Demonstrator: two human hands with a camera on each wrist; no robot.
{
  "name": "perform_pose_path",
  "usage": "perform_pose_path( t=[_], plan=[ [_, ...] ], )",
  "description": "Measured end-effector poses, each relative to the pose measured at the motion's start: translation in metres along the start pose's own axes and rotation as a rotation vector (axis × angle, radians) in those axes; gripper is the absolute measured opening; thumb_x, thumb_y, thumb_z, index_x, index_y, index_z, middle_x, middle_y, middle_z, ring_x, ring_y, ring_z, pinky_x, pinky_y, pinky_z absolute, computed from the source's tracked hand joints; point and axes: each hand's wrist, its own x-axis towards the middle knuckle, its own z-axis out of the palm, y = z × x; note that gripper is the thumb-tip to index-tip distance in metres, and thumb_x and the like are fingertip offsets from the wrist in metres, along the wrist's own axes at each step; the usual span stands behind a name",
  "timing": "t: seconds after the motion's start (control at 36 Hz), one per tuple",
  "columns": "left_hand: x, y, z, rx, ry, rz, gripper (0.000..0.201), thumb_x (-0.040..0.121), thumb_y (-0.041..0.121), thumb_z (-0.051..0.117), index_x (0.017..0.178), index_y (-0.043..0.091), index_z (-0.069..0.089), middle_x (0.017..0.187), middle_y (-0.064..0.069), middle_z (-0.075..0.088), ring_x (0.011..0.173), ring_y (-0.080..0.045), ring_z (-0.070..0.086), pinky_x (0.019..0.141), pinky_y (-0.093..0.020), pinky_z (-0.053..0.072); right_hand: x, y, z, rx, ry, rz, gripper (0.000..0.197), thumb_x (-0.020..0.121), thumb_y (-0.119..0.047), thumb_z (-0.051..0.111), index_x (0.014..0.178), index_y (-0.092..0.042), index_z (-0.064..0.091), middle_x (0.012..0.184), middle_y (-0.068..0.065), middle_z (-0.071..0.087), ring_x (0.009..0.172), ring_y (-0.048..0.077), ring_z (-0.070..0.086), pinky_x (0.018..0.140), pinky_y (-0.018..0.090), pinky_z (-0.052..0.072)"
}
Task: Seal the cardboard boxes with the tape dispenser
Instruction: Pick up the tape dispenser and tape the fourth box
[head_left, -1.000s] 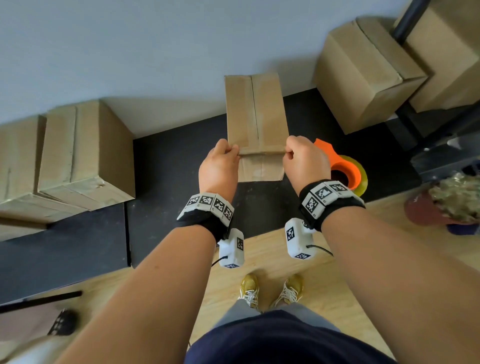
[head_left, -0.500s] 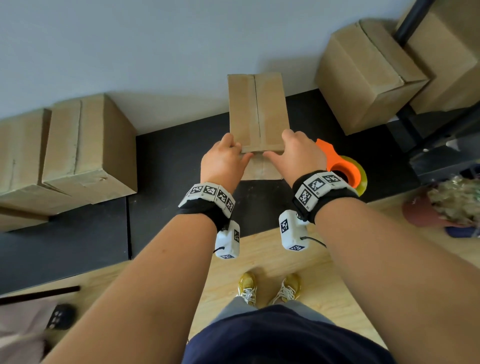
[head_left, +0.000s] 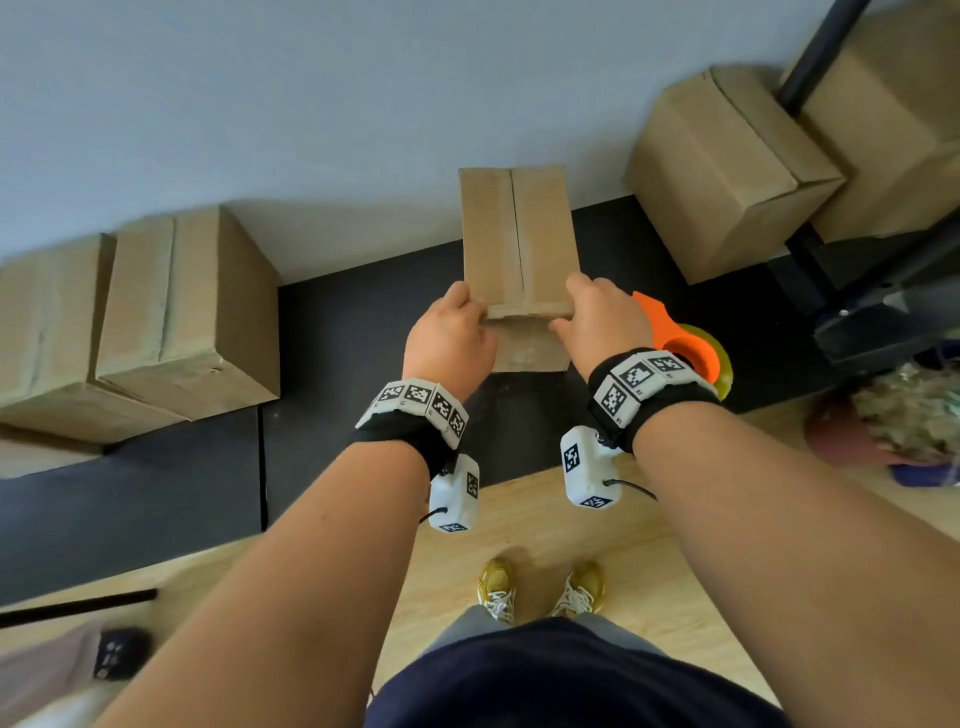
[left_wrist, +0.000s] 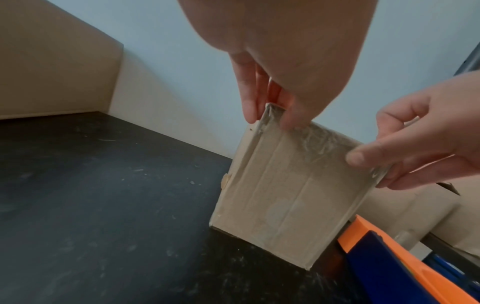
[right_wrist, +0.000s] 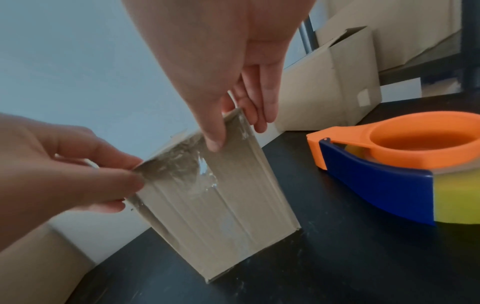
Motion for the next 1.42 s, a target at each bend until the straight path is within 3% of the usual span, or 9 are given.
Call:
perform_pose_path(
  t=[0.28,0.5,0.64,0.75,0.89,1.0,1.11,1.19,1.42],
  plan=[
    [-0.003,-0.002,0.001,-0.026,0.000,-0.032,0.007,0.091,0.002,0.055,0.092,0.003,0.061,0.087,-0.008,0.056,0.070,-0.029,0.056,0.059,-0.041,0.052,-0.004,0.006,-0.004,-0.001,0.015,0.002,0.015,0.089,0.000,0.050,0.085,-0.013,0.046,0.082,0.009,0.053,0.074,0.027,0.053,0.059,0.034,0.036],
    [0.005,0.002,-0.001,0.096,-0.082,-0.025,0.026,0.090,0.000,0.047,0.110,0.008,0.062,0.115,-0.011,0.056,0.094,-0.033,0.057,0.071,-0.034,0.039,0.002,0.005,0.000,0.019,0.066,0.001,0.016,0.090,0.000,0.051,0.080,-0.012,0.046,0.079,0.008,0.052,0.070,0.024,0.052,0.060,0.034,0.040],
    [0.002,0.002,0.001,0.033,-0.043,-0.087,0.015,0.093,0.005,0.047,0.101,0.006,0.060,0.101,-0.008,0.057,0.083,-0.029,0.057,0.070,-0.039,0.051,0.000,0.009,0.002,0.054,0.088,0.005,0.012,0.091,-0.001,0.052,0.084,-0.011,0.050,0.079,0.008,0.054,0.068,0.022,0.052,0.059,0.032,0.040],
    [0.002,0.009,0.002,0.070,0.008,-0.117,0.020,0.086,0.013,0.046,0.090,0.010,0.065,0.091,0.001,0.047,0.077,-0.019,0.049,0.059,-0.032,0.043,-0.002,0.015,0.004,0.140,0.055,0.030,0.011,0.091,-0.003,0.054,0.090,-0.014,0.051,0.083,0.006,0.055,0.071,0.023,0.055,0.060,0.032,0.039],
    [0.016,0.021,0.008,0.114,0.048,-0.128,0.022,0.089,0.013,0.044,0.095,0.003,0.063,0.105,-0.011,0.054,0.099,-0.028,0.048,0.080,-0.039,0.046,-0.008,0.026,-0.003,0.252,0.052,0.148,0.014,0.094,-0.007,0.052,0.098,-0.019,0.046,0.076,-0.001,0.056,0.069,0.019,0.058,0.059,0.032,0.047],
    [0.026,0.039,0.019,0.115,0.071,-0.092,0.025,0.092,0.015,0.044,0.108,0.004,0.060,0.113,-0.012,0.055,0.104,-0.030,0.049,0.088,-0.037,0.040,-0.013,0.048,-0.003,0.257,0.103,0.296,0.014,0.096,-0.009,0.049,0.108,-0.017,0.048,0.087,0.001,0.057,0.070,0.018,0.054,0.054,0.027,0.036],
    [0.035,0.065,0.032,0.046,-0.030,-0.034,0.040,0.098,0.033,0.039,0.126,0.007,0.052,0.134,-0.010,0.047,0.123,-0.027,0.042,0.105,-0.036,0.033,-0.010,0.076,0.004,0.189,0.009,0.436,0.028,0.095,-0.015,0.053,0.123,-0.012,0.051,0.106,0.009,0.060,0.078,0.020,0.049,0.064,0.029,0.037],
    [0.042,0.080,0.044,0.052,-0.095,-0.065,0.059,0.097,0.046,0.041,0.141,0.008,0.037,0.150,-0.010,0.031,0.140,-0.027,0.025,0.117,-0.038,0.021,-0.009,0.093,0.012,0.109,-0.078,0.495,0.031,0.097,-0.024,0.054,0.124,-0.009,0.053,0.094,0.007,0.058,0.076,0.020,0.051,0.058,0.029,0.035],
    [0.049,0.089,0.065,0.151,-0.061,-0.115,0.063,0.094,0.045,0.042,0.145,0.008,0.032,0.153,-0.010,0.029,0.144,-0.028,0.019,0.120,-0.040,0.011,0.004,0.111,0.028,-0.023,-0.373,0.549,0.060,0.093,-0.049,0.059,0.134,-0.007,0.048,0.107,0.013,0.058,0.093,0.027,0.059,0.076,0.033,0.042]
  ],
)
